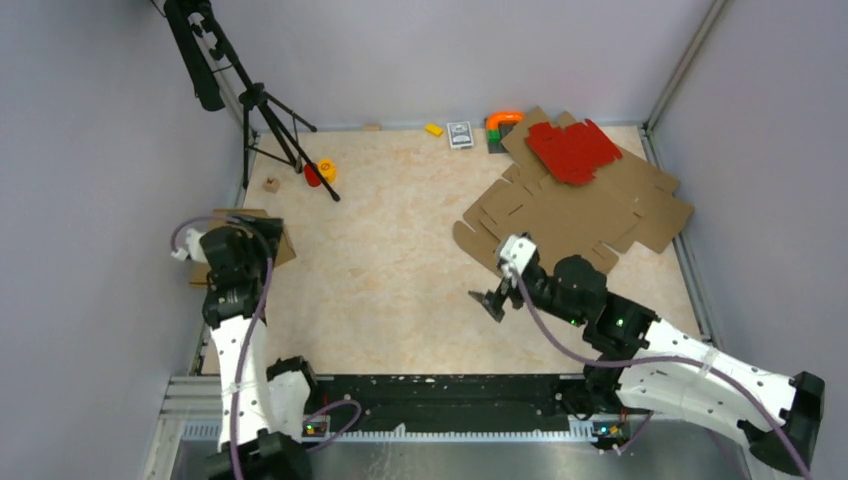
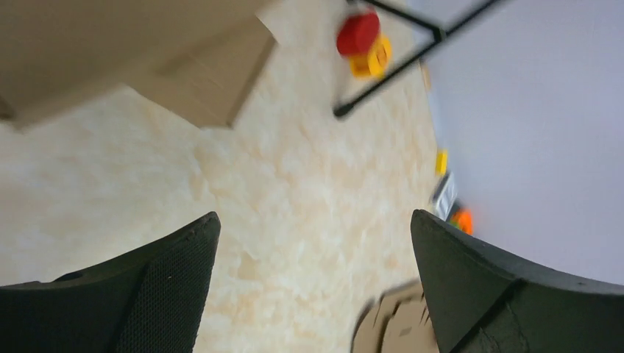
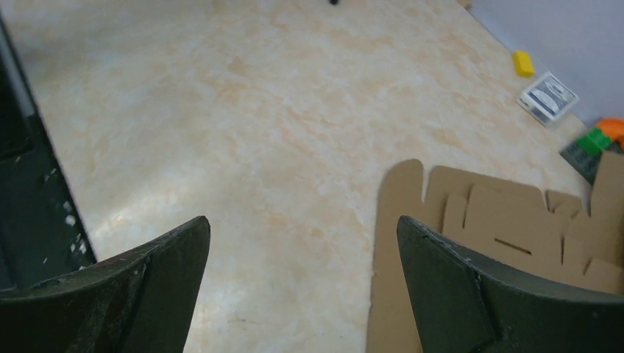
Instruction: Fold the paper box
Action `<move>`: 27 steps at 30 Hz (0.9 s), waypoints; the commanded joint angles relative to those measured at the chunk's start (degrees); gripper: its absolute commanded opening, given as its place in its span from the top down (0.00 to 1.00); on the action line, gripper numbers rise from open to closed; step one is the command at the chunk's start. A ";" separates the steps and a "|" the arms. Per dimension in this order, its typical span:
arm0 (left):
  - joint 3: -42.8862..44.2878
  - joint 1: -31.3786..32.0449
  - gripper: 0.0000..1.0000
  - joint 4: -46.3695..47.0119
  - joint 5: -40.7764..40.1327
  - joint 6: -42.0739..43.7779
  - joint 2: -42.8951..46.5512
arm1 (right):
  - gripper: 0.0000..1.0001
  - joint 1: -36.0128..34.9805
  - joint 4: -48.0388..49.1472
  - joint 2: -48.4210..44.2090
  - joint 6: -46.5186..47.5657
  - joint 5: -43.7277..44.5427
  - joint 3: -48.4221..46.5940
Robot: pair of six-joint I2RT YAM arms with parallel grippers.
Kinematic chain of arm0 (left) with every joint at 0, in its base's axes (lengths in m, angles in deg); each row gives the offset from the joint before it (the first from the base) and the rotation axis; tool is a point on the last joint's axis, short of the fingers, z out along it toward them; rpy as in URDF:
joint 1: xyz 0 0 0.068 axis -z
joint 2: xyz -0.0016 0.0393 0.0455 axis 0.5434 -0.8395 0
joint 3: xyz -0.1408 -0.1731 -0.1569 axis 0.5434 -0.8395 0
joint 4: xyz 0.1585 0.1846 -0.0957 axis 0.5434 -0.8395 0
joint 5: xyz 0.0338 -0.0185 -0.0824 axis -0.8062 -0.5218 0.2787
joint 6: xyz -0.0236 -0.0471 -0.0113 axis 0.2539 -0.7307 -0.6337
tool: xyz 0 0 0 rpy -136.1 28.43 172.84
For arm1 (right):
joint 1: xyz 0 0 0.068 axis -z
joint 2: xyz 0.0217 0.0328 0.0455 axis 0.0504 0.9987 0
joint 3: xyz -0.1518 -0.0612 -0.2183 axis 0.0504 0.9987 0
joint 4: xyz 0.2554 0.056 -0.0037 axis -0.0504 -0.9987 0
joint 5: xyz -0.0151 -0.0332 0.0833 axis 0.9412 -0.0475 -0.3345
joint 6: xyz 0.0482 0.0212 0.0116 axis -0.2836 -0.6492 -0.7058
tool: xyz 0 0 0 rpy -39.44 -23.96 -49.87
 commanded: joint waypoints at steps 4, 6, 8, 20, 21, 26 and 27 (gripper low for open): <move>-0.50 24.04 0.01 10.08 -12.02 12.35 -0.98 | 0.05 21.23 5.40 0.98 -18.09 -9.72 -0.12; -0.21 30.11 0.01 10.75 -19.17 16.40 -2.47 | 0.05 29.58 6.69 0.69 -21.65 -12.69 0.48; -0.71 35.12 0.01 12.10 -25.91 21.03 -3.85 | 0.06 37.30 10.14 1.38 -26.37 -17.16 1.43; -17.49 40.20 0.01 44.95 -29.75 51.53 -8.10 | 0.06 43.09 29.12 6.15 -9.70 11.55 13.37; -17.66 39.12 0.01 45.49 -29.69 52.37 -9.17 | 0.06 43.51 31.01 6.46 -9.15 12.35 14.74; -24.95 28.32 0.01 60.95 -19.94 48.18 -14.65 | 0.08 53.77 40.29 9.78 -13.76 4.35 19.91; -26.36 26.12 0.02 66.02 -17.33 47.06 -17.09 | 0.08 55.19 41.60 11.59 -15.02 3.33 20.31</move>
